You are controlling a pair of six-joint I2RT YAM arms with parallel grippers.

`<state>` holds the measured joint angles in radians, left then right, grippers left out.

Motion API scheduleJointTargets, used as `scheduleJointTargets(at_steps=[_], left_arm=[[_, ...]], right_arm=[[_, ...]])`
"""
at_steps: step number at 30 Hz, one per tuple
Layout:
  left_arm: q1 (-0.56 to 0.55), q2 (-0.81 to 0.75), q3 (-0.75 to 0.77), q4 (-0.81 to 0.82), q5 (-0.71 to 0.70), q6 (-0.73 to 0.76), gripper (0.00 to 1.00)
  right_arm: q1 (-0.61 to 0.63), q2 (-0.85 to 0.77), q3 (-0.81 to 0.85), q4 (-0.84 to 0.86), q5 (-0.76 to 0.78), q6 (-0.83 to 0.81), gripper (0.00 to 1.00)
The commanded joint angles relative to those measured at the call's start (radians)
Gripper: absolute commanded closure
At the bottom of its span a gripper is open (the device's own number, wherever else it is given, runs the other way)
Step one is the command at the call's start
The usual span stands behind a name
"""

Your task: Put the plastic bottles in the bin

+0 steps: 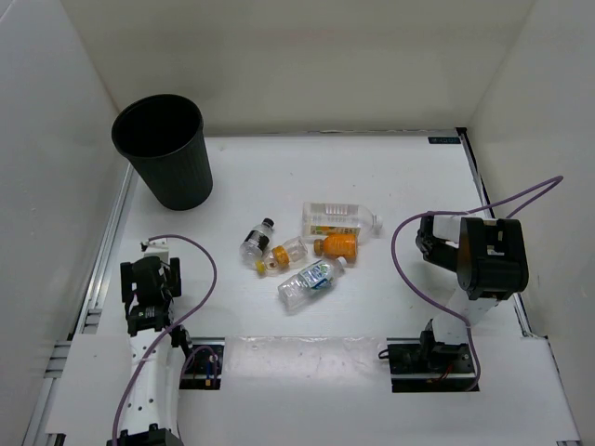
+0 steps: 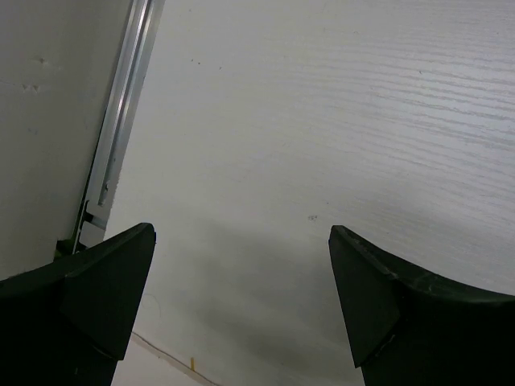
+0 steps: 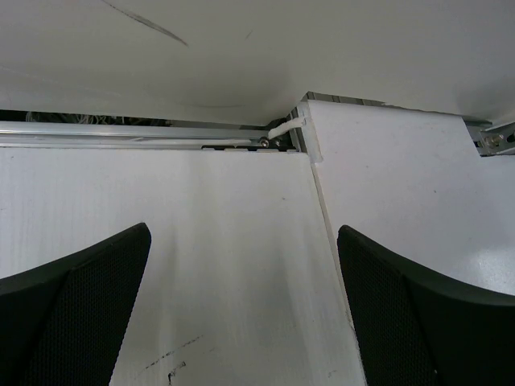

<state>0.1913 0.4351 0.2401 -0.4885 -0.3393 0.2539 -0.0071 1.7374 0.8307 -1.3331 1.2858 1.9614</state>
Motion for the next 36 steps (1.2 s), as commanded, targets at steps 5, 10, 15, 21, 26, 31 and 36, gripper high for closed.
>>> scheduleJointTargets(at_steps=[5, 10, 15, 21, 26, 31, 36], left_arm=[[-0.004, 0.0, 0.015, 0.014, -0.073, -0.006, 0.0], [-0.013, 0.001, 0.193, -0.053, 0.086, 0.085, 0.0], [-0.094, 0.308, 0.554, -0.369, 0.452, 0.195, 0.0], [-0.404, 0.75, 0.936, -0.598, 0.504, 0.131, 0.0], [-0.624, 0.893, 1.019, -0.518, 0.431, 0.069, 0.0], [-0.655, 1.043, 1.105, -0.454, 0.442, 0.021, 0.0], [-0.655, 1.099, 1.102, -0.391, 0.463, 0.008, 0.0]], right_arm=[[-0.004, 0.005, 0.024, -0.127, 0.017, 0.172, 0.0], [-0.004, 0.005, 0.024, -0.127, 0.017, 0.172, 0.0], [-0.004, 0.005, 0.024, -0.127, 0.017, 0.172, 0.0], [-0.004, 0.005, 0.024, -0.127, 0.017, 0.172, 0.0], [-0.004, 0.005, 0.015, -0.127, 0.017, 0.172, 0.0], [-0.004, -0.106, 0.014, -0.127, 0.026, 0.095, 0.0], [-0.014, -0.069, 0.355, -0.127, 0.044, -0.435, 0.0]])
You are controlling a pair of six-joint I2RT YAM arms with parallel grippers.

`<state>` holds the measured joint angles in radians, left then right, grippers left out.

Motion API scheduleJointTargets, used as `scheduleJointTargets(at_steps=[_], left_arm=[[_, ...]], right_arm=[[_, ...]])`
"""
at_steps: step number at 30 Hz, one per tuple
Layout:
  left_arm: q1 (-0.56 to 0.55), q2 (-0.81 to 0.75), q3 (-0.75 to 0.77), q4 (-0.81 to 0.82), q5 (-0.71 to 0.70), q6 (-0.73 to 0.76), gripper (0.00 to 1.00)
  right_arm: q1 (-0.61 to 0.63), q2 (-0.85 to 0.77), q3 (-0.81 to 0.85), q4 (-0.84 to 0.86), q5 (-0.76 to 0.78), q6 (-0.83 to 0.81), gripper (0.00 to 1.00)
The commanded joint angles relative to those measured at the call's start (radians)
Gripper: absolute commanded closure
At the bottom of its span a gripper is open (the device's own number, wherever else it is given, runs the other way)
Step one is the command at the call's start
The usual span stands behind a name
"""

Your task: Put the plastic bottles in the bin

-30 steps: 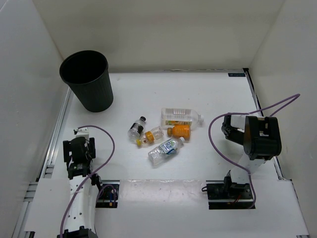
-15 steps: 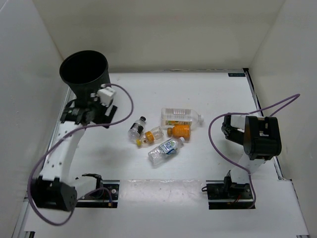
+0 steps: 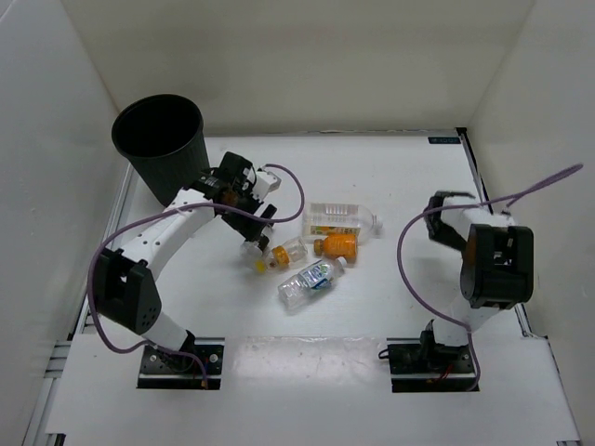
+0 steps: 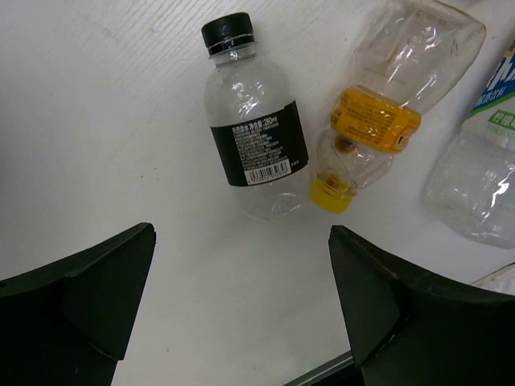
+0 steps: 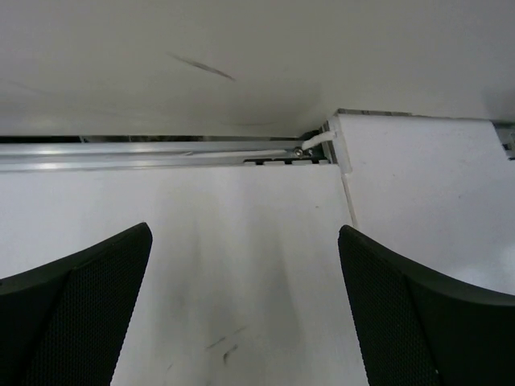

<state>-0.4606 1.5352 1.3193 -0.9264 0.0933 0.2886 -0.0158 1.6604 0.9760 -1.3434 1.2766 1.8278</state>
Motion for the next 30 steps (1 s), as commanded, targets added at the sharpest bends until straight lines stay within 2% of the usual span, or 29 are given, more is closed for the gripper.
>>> scheduleJointTargets(at_steps=[1, 3, 4, 6, 7, 8, 10, 12, 13, 15, 17, 20, 26, 30], left_arm=[[-0.003, 0.014, 0.011, 0.047, 0.031, -0.026, 0.0], [-0.012, 0.032, 0.0, 0.07, 0.031, -0.035, 0.0], [-0.012, 0.032, 0.0, 0.07, 0.031, -0.046, 0.0], [-0.012, 0.06, -0.009, 0.08, 0.022, -0.046, 0.0], [-0.012, 0.06, -0.009, 0.089, 0.022, -0.046, 0.0], [-0.012, 0.071, -0.009, 0.089, 0.022, -0.046, 0.0], [-0.012, 0.071, -0.009, 0.1, 0.022, -0.055, 0.0], [-0.012, 0.082, -0.009, 0.11, 0.011, -0.065, 0.0], [-0.012, 0.082, -0.009, 0.11, 0.011, -0.065, 0.0], [-0.012, 0.094, -0.009, 0.12, 0.011, -0.065, 0.0], [-0.012, 0.123, 0.004, 0.12, 0.011, -0.065, 0.0], [-0.036, 0.154, 0.015, 0.12, 0.002, -0.065, 0.0], [-0.036, 0.249, 0.046, 0.138, -0.058, -0.074, 0.0], [-0.036, 0.304, 0.055, 0.138, -0.058, -0.074, 0.0]], right_arm=[[-0.006, 0.05, 0.28, -0.117, 0.034, -0.373, 0.0], [-0.006, 0.071, 0.453, -0.117, -0.034, -0.493, 0.0], [0.02, 0.081, 0.498, -0.088, -0.107, -0.694, 0.0], [0.086, 0.035, 0.535, 0.12, -0.181, -0.948, 0.0], [0.112, -0.002, 0.514, 0.224, -0.244, -1.212, 0.0], [0.157, -0.048, 0.489, 0.444, -0.436, -1.327, 0.0], [0.168, -0.195, 0.418, 0.625, -0.766, -1.567, 0.0], [0.168, -0.244, 0.431, 0.705, -1.111, -1.631, 0.0], [0.168, -0.245, 0.491, 0.705, -1.365, -1.682, 0.0], [0.198, -0.202, 0.562, 0.652, -1.534, -1.748, 0.0], [0.264, -0.15, 0.645, 0.618, -1.539, -1.808, 0.0], [0.339, -0.093, 0.682, 0.583, -1.443, -1.835, 0.0], [0.45, -0.073, 0.656, 0.555, -1.442, -1.869, 0.0], [0.493, -0.051, 0.644, 0.564, -1.384, -1.88, 0.0]])
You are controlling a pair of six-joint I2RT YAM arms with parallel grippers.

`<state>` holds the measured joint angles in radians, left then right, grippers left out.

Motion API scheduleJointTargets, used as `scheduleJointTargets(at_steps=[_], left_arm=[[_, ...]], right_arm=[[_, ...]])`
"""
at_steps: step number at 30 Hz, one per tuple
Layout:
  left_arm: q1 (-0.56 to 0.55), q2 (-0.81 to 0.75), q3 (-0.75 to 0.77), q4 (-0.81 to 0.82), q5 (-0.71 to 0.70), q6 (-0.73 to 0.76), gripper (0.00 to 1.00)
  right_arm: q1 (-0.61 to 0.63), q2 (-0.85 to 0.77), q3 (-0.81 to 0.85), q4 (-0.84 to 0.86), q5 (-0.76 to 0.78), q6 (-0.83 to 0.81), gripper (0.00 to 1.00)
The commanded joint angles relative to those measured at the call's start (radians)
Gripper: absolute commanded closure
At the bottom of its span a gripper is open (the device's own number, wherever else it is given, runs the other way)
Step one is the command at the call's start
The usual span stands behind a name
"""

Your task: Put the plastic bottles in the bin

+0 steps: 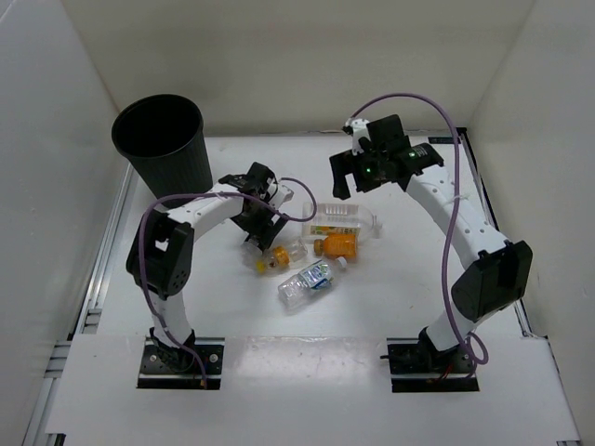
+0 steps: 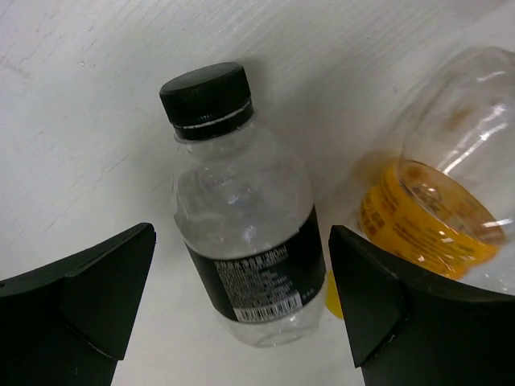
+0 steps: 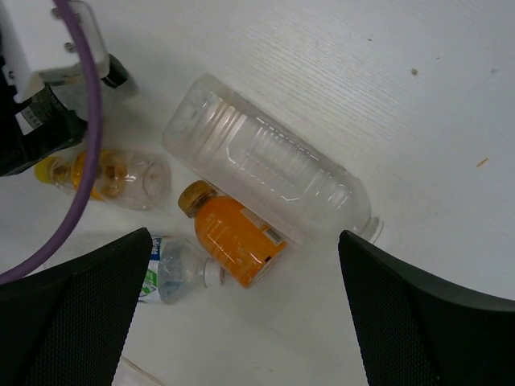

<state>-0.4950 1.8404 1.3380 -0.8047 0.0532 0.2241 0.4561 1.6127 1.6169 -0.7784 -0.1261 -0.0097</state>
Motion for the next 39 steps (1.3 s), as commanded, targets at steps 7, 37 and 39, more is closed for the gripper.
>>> scheduleJointTargets(at_steps=[7, 37, 39], left_arm=[[-0.002, 0.06, 0.036, 0.016, -0.004, 0.001, 0.27], [0.473, -0.014, 0.892, 0.203, -0.373, 0.054, 0.8], [0.527, -0.004, 0.866, 0.203, -0.282, 0.029, 0.68]], right_arm=[[0.021, -0.003, -0.034, 0.022, 0.029, 0.007, 0.0], [0.108, 0.006, -0.072, 0.042, 0.177, 0.128, 0.0], [0.118, 0.006, -0.072, 0.042, 0.187, 0.128, 0.0]])
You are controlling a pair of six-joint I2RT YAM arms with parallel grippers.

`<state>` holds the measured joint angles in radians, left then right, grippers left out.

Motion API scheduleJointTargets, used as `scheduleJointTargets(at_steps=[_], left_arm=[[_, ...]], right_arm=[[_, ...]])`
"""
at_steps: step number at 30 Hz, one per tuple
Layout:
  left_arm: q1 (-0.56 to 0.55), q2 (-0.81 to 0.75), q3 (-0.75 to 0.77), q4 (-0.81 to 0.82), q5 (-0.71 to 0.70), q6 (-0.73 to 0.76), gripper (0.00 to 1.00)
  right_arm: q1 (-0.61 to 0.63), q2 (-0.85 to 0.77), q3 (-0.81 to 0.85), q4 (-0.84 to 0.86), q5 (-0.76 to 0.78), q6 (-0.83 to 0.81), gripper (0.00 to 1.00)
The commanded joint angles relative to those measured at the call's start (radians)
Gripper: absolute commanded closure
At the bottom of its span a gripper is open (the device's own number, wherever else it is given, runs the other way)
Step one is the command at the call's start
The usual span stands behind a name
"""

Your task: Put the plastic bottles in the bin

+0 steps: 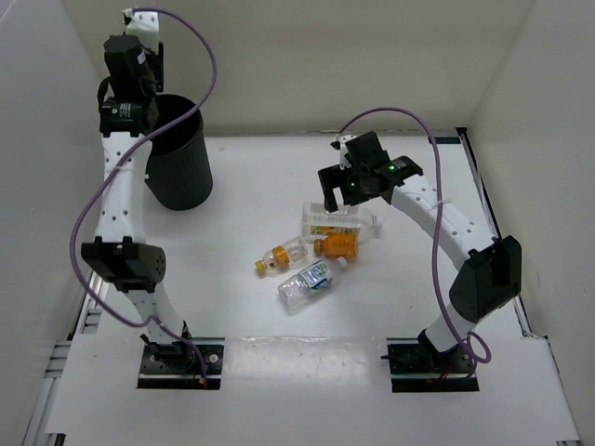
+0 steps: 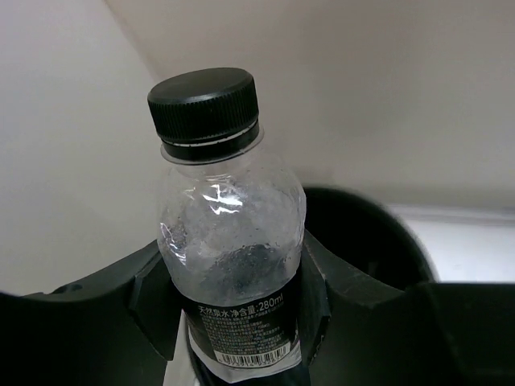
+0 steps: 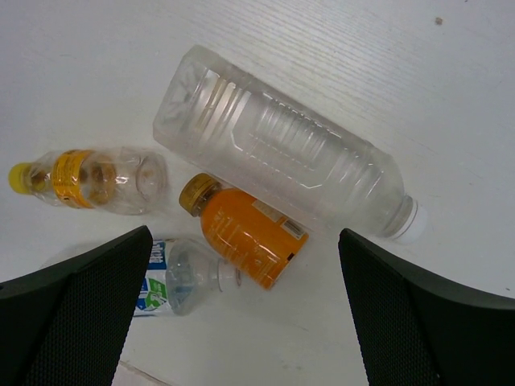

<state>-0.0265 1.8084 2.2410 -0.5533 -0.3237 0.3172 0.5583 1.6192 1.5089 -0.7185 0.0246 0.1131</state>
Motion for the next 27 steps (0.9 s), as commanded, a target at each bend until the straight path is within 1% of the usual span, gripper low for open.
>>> scheduleJointTargets(at_steps=[1, 2, 3, 4, 7, 8, 10, 11, 15, 17, 19, 22, 24, 25, 27], left_arm=[[0.069, 0.028, -0.085, -0.048, 0.124, -0.064, 0.62], [0.069, 0.028, -0.107, -0.048, 0.149, -0.064, 0.56], [0.082, 0.028, -0.128, -0.048, 0.167, -0.064, 0.49], [0.082, 0.019, -0.161, -0.048, 0.167, -0.055, 0.34], [0.082, 0.019, -0.204, -0.048, 0.153, -0.046, 0.19], [0.092, 0.008, -0.204, -0.048, 0.153, -0.046, 0.12], [0.103, -0.001, -0.227, -0.057, 0.166, -0.046, 0.07], [0.103, -0.012, -0.227, -0.057, 0.166, -0.046, 0.01], [0.103, -0.04, -0.256, -0.066, 0.178, -0.055, 0.01], [0.103, -0.064, -0.256, -0.066, 0.178, -0.066, 0.01], [0.103, -0.089, -0.256, -0.066, 0.138, -0.087, 0.01], [0.103, -0.133, -0.256, -0.076, 0.101, -0.099, 0.01], [0.077, -0.187, -0.276, -0.076, 0.101, -0.099, 0.01], [0.068, -0.21, -0.29, -0.076, 0.116, -0.087, 0.01], [0.037, -0.277, -0.342, -0.076, 0.153, -0.076, 0.01]], right_arm=[[0.015, -0.001, 0.036, -0.018, 0.037, 0.014, 0.0], [0.015, -0.001, 0.036, -0.018, 0.037, 0.014, 0.0], [0.015, -0.001, 0.036, -0.018, 0.037, 0.026, 0.0], [0.015, -0.001, 0.036, -0.027, 0.049, 0.026, 0.0], [0.015, -0.01, 0.036, -0.036, 0.049, 0.069, 0.0], [0.015, -0.01, 0.036, -0.036, 0.049, 0.082, 0.0], [0.015, -0.01, 0.036, -0.047, 0.058, 0.132, 0.0], [0.015, -0.01, 0.036, -0.047, 0.07, 0.152, 0.0], [0.015, -0.019, -0.021, -0.047, 0.052, 0.168, 0.0], [0.026, -0.019, -0.047, -0.047, 0.052, 0.125, 0.0], [0.051, -0.008, -0.071, -0.088, 0.063, 0.099, 0.0], [0.061, 0.011, -0.081, -0.139, 0.063, 0.112, 0.0], [0.072, -0.001, -0.101, -0.15, 0.081, 0.203, 0.0], [0.072, -0.013, -0.133, -0.15, 0.081, 0.286, 0.0], [0.072, -0.062, -0.176, -0.141, 0.106, 0.397, 0.0]])
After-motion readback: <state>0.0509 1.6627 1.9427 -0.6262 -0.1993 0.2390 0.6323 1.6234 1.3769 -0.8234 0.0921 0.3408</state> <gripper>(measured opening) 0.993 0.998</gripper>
